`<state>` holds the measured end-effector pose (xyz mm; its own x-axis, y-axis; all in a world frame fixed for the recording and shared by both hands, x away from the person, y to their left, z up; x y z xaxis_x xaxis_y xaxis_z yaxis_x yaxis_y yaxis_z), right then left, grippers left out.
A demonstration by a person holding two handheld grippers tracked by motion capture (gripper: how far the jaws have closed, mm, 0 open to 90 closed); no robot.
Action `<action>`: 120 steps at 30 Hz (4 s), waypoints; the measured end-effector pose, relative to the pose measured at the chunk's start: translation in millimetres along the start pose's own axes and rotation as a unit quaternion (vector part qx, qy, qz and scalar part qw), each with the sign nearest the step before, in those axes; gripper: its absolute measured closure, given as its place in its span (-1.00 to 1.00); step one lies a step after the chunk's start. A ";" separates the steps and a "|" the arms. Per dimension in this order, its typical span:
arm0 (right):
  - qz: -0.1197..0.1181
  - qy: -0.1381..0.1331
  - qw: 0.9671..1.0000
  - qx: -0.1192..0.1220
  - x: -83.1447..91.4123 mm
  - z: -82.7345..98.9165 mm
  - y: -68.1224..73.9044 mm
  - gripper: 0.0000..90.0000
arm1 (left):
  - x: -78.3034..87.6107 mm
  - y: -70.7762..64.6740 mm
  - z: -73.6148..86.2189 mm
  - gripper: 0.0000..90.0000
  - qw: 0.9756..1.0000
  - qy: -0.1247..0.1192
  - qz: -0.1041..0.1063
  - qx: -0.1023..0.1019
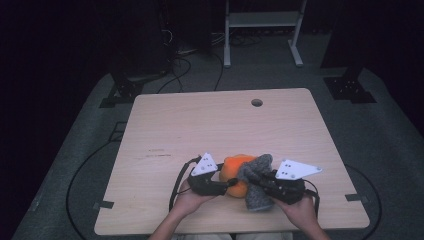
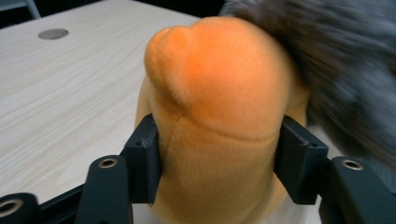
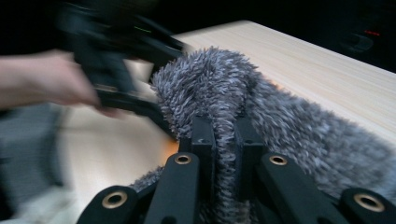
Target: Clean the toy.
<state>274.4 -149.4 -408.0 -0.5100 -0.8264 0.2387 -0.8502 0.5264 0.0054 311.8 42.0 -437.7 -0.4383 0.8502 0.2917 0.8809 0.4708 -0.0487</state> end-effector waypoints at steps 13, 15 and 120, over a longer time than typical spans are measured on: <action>0.040 0.030 0.998 -0.038 9.0 21.3 -39.2 0.80 | 2.6 3.7 1.3 -0.66 0.999 0.005 0.026 0.017; 0.035 0.026 0.998 -0.041 8.7 21.1 -38.0 0.80 | 0.0 6.5 2.9 -0.76 0.999 0.014 0.033 0.031; 0.009 0.025 0.991 -0.130 10.3 37.0 -58.1 0.80 | 11.5 3.7 17.3 -0.25 0.995 0.008 0.070 -0.065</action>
<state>313.7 -195.9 -441.8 -0.5122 -0.8089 0.2887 -0.7756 0.5800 0.2490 306.9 57.6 -451.1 -0.3070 0.9014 0.3054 0.9495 0.3122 0.0330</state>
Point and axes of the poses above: each handheld gripper's, and its own axes: x roughly backward along the jaws, z roughly out of its underside, y roughly to its left, the point moved 4 cm from there along -x, roughly forward along the jaws, and after that the axes turned 9 degrees about -y, right-handed, at the moved point
